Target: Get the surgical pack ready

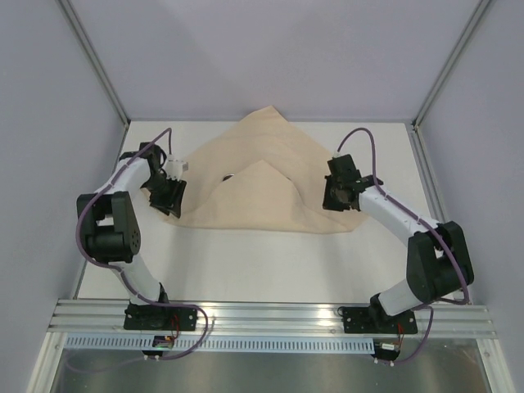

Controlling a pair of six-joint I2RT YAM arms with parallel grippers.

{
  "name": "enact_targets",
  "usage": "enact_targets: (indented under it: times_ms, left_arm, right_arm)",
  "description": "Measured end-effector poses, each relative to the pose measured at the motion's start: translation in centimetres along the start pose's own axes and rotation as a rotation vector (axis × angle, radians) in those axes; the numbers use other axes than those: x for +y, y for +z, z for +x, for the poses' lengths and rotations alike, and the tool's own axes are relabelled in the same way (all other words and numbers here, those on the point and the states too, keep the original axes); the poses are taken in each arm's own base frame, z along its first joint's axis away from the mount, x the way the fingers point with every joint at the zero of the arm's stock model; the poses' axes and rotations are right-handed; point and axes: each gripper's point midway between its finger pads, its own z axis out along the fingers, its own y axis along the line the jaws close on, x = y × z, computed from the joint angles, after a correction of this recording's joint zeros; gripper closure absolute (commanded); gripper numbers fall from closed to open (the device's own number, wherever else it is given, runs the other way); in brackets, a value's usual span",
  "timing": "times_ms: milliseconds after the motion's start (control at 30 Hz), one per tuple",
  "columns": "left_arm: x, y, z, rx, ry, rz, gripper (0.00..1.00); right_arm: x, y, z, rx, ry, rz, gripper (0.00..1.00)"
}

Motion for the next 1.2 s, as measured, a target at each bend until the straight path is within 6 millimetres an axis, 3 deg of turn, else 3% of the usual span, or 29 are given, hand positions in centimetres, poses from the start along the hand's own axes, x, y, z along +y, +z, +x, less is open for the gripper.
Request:
enact_targets:
  times_ms: [133, 233, 500, 600, 700, 833, 900, 1000, 1200]
  left_arm:
    - [1.0, 3.8, 2.0, 0.118, -0.021, -0.009, 0.48]
    - [1.5, 4.2, 2.5, 0.146, -0.034, -0.031, 0.48]
    - [1.6, 3.6, 2.0, 0.133, -0.024, -0.051, 0.44]
    - [1.5, 1.6, 1.0, 0.073, -0.017, -0.059, 0.39]
    - [2.1, -2.8, -1.9, -0.071, -0.019, -0.091, 0.31]
    - [5.9, -8.1, -5.4, -0.237, -0.069, -0.183, 0.29]
    - [8.5, -9.1, -6.3, -0.260, -0.113, -0.217, 0.27]
    - [11.8, -7.8, -6.3, -0.229, -0.178, -0.225, 0.24]
    - [15.9, -1.0, -4.8, -0.067, -0.277, -0.162, 0.21]
  right_arm:
    - [-1.6, 2.9, 3.8, 0.113, -0.003, 0.052, 0.92]
    - [-2.4, 4.1, 5.7, 0.177, -0.006, 0.079, 0.93]
    - [-2.3, 4.1, 5.5, 0.168, -0.011, 0.075, 0.90]
    - [-2.1, 3.7, 4.7, 0.149, -0.015, 0.065, 0.89]
    - [-1.5, 3.4, 3.6, 0.126, -0.021, 0.053, 0.88]
    - [-1.0, 3.1, 2.4, 0.103, -0.027, 0.040, 0.88]
    - [-0.9, 3.0, 2.2, 0.101, -0.029, 0.039, 0.88]
    - [-1.0, 2.9, 2.3, 0.109, -0.031, 0.045, 0.88]
    - [-1.4, 2.7, 2.5, 0.116, -0.036, 0.063, 0.88]
